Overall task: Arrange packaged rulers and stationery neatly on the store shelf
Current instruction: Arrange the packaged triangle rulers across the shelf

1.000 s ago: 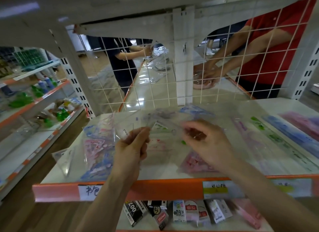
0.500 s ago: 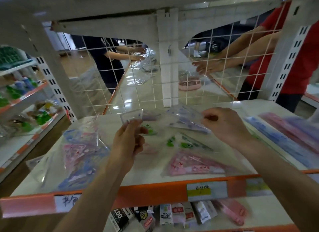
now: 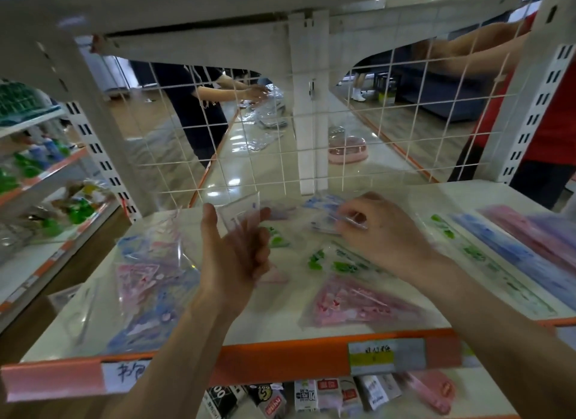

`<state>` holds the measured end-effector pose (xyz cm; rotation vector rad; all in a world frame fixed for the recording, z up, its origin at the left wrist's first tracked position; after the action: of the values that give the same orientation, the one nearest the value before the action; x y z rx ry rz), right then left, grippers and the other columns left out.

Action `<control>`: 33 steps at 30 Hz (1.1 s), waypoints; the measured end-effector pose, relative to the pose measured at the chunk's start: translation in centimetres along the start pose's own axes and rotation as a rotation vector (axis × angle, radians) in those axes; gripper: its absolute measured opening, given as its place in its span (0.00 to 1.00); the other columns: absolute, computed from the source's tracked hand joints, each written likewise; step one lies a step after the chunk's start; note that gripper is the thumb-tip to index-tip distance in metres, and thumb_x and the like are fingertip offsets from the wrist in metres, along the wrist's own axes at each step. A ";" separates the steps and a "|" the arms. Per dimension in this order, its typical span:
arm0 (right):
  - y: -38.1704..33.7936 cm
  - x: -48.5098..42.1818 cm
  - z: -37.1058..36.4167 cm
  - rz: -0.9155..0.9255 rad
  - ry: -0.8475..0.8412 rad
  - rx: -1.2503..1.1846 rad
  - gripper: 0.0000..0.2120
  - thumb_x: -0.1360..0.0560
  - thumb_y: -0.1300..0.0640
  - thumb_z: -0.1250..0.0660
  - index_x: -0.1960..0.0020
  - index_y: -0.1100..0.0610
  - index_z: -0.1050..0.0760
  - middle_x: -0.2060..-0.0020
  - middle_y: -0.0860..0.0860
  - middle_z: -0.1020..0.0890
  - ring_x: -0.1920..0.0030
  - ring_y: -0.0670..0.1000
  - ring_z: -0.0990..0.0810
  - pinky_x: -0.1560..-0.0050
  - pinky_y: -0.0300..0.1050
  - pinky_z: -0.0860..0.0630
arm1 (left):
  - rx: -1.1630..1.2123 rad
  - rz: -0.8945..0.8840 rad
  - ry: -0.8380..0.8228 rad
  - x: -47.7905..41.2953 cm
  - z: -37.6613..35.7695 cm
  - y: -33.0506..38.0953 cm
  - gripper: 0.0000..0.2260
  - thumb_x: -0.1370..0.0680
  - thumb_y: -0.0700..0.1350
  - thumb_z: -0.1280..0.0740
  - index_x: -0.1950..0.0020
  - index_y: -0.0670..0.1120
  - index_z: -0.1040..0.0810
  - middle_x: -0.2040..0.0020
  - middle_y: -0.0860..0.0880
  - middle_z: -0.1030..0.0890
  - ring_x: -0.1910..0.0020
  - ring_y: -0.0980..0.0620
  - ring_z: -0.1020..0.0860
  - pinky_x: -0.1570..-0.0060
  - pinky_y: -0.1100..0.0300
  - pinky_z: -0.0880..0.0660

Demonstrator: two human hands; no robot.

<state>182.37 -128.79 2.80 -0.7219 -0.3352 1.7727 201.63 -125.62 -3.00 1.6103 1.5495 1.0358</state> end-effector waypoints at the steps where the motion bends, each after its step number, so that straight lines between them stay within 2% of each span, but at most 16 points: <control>1: -2.1 0.7 -0.7 0.041 -0.037 -0.073 0.09 0.25 0.52 0.34 0.47 0.53 0.20 0.52 0.50 0.21 0.50 0.51 0.22 0.47 0.49 0.26 | 0.056 0.005 -0.019 0.0 -0.3 0.1 0.32 0.26 0.68 0.51 0.45 0.44 0.23 0.68 0.50 0.29 0.73 0.54 0.36 0.75 0.61 0.45; 3: -6.1 2.2 -3.1 0.094 -0.189 -0.125 0.11 0.25 0.49 0.34 0.44 0.51 0.22 0.51 0.47 0.20 0.50 0.48 0.22 0.46 0.48 0.25 | 0.113 0.016 -0.009 0.0 -0.5 0.3 0.22 0.22 0.57 0.49 0.48 0.43 0.23 0.68 0.50 0.31 0.73 0.54 0.35 0.76 0.63 0.41; 5: -8.3 3.1 -5.5 0.098 -0.298 -0.135 0.15 0.26 0.46 0.33 0.42 0.49 0.25 0.51 0.44 0.20 0.49 0.47 0.22 0.47 0.46 0.25 | 0.153 -0.003 0.016 0.1 -0.5 0.6 0.14 0.21 0.46 0.47 0.55 0.44 0.23 0.69 0.50 0.31 0.72 0.54 0.32 0.74 0.63 0.34; 7: -9.3 3.0 -6.9 0.086 -0.321 -0.173 0.17 0.27 0.46 0.32 0.40 0.49 0.27 0.50 0.45 0.19 0.49 0.48 0.21 0.46 0.48 0.24 | 0.213 -0.057 -0.003 0.2 -0.6 1.2 0.14 0.21 0.42 0.44 0.62 0.45 0.23 0.69 0.49 0.27 0.69 0.53 0.25 0.70 0.62 0.27; 9: -9.0 2.3 -7.4 0.044 -0.310 -0.274 0.13 0.26 0.50 0.32 0.43 0.48 0.26 0.51 0.47 0.17 0.50 0.48 0.19 0.47 0.51 0.22 | 0.261 -0.115 0.047 0.2 0.4 1.7 0.11 0.23 0.39 0.39 0.64 0.45 0.24 0.68 0.49 0.25 0.68 0.55 0.25 0.66 0.62 0.27; 13: -6.9 1.0 -6.8 -0.034 -0.263 -0.419 0.06 0.26 0.57 0.32 0.51 0.49 0.21 0.60 0.47 0.17 0.58 0.47 0.18 0.50 0.48 0.21 | 0.136 -0.152 0.187 0.0 2.5 1.7 0.10 0.23 0.38 0.38 0.64 0.48 0.27 0.68 0.52 0.25 0.69 0.57 0.28 0.64 0.62 0.34; 16: -5.4 0.2 -5.1 -0.034 -0.150 -0.383 0.07 0.25 0.57 0.33 0.50 0.51 0.19 0.65 0.43 0.20 0.64 0.44 0.22 0.56 0.47 0.21 | 0.059 -0.162 0.239 0.1 3.1 1.7 0.07 0.24 0.38 0.35 0.61 0.47 0.24 0.66 0.50 0.24 0.68 0.56 0.28 0.66 0.63 0.33; 18: -5.5 0.2 -4.3 0.013 -0.112 -0.313 0.11 0.26 0.55 0.32 0.44 0.50 0.21 0.61 0.42 0.21 0.60 0.44 0.21 0.54 0.48 0.21 | -0.011 -0.162 0.263 0.2 3.0 1.7 0.05 0.24 0.38 0.34 0.59 0.45 0.23 0.66 0.49 0.23 0.69 0.56 0.28 0.68 0.64 0.32; 20: -6.4 0.5 -3.8 0.111 -0.088 -0.103 0.13 0.27 0.53 0.31 0.42 0.49 0.24 0.57 0.43 0.22 0.55 0.46 0.22 0.52 0.46 0.24 | -0.049 -0.159 0.278 0.4 2.9 1.7 0.04 0.24 0.38 0.33 0.59 0.44 0.22 0.66 0.49 0.22 0.69 0.56 0.28 0.68 0.64 0.31; 23: -7.7 0.8 -3.6 0.255 -0.055 0.185 0.12 0.25 0.52 0.35 0.42 0.52 0.25 0.53 0.46 0.22 0.51 0.50 0.23 0.56 0.44 0.29 | -0.100 -0.173 0.304 0.5 2.9 1.8 0.05 0.25 0.38 0.32 0.61 0.44 0.21 0.68 0.48 0.21 0.71 0.55 0.28 0.67 0.62 0.31; 26: -7.3 0.7 -3.2 0.260 -0.059 0.237 0.13 0.23 0.53 0.37 0.39 0.51 0.25 0.50 0.48 0.21 0.47 0.51 0.23 0.55 0.44 0.30 | -0.179 -0.191 0.312 0.8 2.8 1.8 0.06 0.24 0.39 0.33 0.61 0.45 0.19 0.66 0.48 0.20 0.69 0.54 0.26 0.66 0.61 0.30; 28: -6.0 0.2 -2.4 0.188 -0.076 0.201 0.11 0.24 0.54 0.37 0.43 0.51 0.23 0.52 0.48 0.20 0.50 0.50 0.23 0.53 0.44 0.28 | -0.324 -0.259 0.359 1.1 2.9 2.4 0.04 0.23 0.40 0.33 0.57 0.47 0.20 0.65 0.50 0.20 0.67 0.55 0.25 0.66 0.63 0.28; 31: -2.7 -1.0 -0.5 0.091 -0.080 0.227 0.05 0.25 0.54 0.35 0.52 0.53 0.21 0.58 0.50 0.19 0.56 0.52 0.22 0.56 0.45 0.27 | -0.687 -0.433 0.404 1.9 1.9 4.0 0.04 0.23 0.41 0.33 0.53 0.51 0.22 0.60 0.54 0.20 0.63 0.59 0.24 0.67 0.72 0.28; 33: -0.2 -1.8 0.6 0.027 -0.098 0.278 0.07 0.26 0.52 0.34 0.55 0.55 0.21 0.59 0.51 0.20 0.56 0.54 0.22 0.58 0.45 0.28 | -0.821 -0.503 0.416 2.2 1.2 4.4 0.05 0.23 0.41 0.33 0.51 0.50 0.22 0.57 0.55 0.22 0.61 0.59 0.24 0.67 0.76 0.29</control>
<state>182.42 -130.33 3.90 -0.4445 -0.1401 1.8379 204.73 -123.71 0.48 0.4387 1.3795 1.4902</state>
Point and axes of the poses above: each hand's wrist, its own x-axis away from the middle knuckle, its own z-axis out of the back of the hand, y = z × x, the point moved 10 cm from there along -x, towards the middle knuckle
